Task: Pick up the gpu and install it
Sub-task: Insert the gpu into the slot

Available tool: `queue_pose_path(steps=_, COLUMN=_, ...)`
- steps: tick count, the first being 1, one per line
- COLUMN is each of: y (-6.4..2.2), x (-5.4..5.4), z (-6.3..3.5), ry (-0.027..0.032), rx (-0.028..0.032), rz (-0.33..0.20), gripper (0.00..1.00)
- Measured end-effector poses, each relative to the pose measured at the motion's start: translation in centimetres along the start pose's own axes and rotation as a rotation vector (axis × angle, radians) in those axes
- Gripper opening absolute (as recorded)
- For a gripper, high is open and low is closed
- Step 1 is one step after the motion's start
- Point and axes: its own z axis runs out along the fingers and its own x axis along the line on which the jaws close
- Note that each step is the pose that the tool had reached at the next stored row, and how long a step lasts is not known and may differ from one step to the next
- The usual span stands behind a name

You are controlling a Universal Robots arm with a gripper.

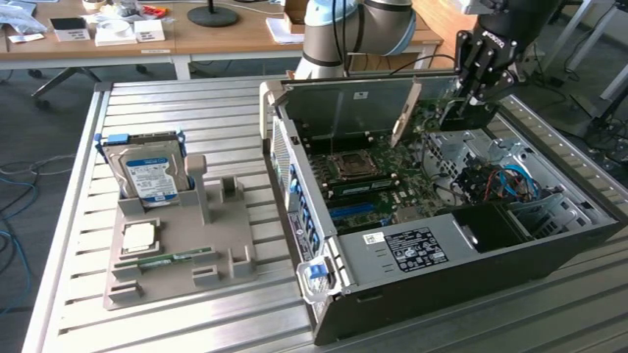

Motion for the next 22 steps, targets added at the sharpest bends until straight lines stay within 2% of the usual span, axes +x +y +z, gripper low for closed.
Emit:
queue_pose_path(steps=10, y=1.48, x=0.2, z=1.00, ry=-0.0003, rx=0.0023, rz=-0.013, gripper=0.27)
queue_pose_path(steps=22, y=1.54, x=0.2, z=1.18, ry=-0.0006, rx=0.0024, rz=-0.013, gripper=0.27)
